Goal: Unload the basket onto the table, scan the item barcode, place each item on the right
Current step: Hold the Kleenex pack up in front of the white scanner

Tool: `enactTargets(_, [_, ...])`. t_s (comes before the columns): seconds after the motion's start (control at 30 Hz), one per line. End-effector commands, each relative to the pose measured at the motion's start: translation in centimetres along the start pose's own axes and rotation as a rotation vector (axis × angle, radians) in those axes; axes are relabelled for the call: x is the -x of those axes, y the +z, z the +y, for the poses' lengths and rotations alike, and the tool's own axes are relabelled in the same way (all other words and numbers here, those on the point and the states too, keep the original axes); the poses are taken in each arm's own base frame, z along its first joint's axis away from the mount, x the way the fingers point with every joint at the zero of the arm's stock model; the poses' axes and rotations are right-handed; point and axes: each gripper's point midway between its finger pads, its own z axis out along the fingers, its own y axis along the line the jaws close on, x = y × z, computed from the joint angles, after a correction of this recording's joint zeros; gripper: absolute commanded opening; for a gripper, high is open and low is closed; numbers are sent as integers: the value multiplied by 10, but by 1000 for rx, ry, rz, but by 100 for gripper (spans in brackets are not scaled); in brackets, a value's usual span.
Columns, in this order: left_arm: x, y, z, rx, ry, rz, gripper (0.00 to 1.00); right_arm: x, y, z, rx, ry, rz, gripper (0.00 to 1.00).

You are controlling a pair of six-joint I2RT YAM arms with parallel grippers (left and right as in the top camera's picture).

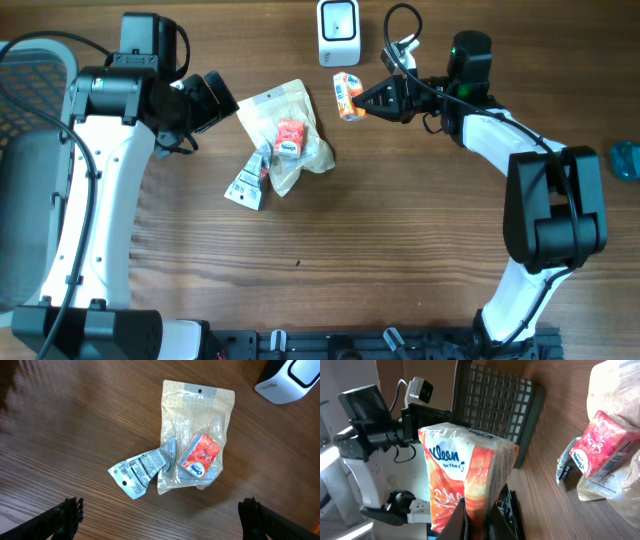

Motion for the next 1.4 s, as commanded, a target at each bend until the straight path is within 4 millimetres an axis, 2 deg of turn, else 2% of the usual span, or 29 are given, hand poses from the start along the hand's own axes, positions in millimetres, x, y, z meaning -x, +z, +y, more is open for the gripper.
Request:
enactTargets(0.0, [2,1,3,12,4,-4,100,-4,0,3,24,35,42,5])
enactTargets(0.1, [2,1,3,11,4,-4,100,14,6,-4,-33,65,-58,5])
enactTargets(0.2, [2,1,3,12,4,-4,100,35,26,-2,-79,19,-169,5])
enactTargets(0.23, [2,1,3,12,4,-4,100,48,36,-9,-122,19,-254,5])
enactTargets(0.3, [2,1,3,12,4,-4,100,57,42,-15,-158,3,-315,5])
enactTargets(0.4, [2,1,3,11,4,-4,100,54,51,-54,-337,32,-367,5])
enactTargets(0.47, [2,1,3,12,4,-3,100,44,40,-95,-608,56,-374,5])
enactTargets(0.5, [2,1,3,12,4,-4,100,40,32,-107,-739,51,-361,5])
enactTargets(0.57, [2,1,3,11,4,-4,100,36,14,-117,-970,0,-328,5])
enactTargets(0.63, [2,1,3,12,4,-4,100,41,-8,-117,-1155,-23,-350,5])
enactTargets(0.73, [2,1,3,11,4,-4,100,45,-39,-110,-1390,-82,-362,5])
enactTargets(0.87, [2,1,3,11,4,-4,100,46,-60,-98,-1530,-115,-347,5])
enactTargets(0.93, [2,1,3,12,4,-4,100,62,-79,-77,-1660,-190,-395,5])
enactTargets(1.0, [2,1,3,11,4,-4,100,79,-85,-53,-1738,-291,-419,5])
enactTargets(1.17, [2,1,3,11,4,-4,100,117,-94,1,-2030,-676,-380,5])
enactTargets(1.37, [2,1,3,11,4,-4,100,164,-75,46,-2039,-990,-463,5])
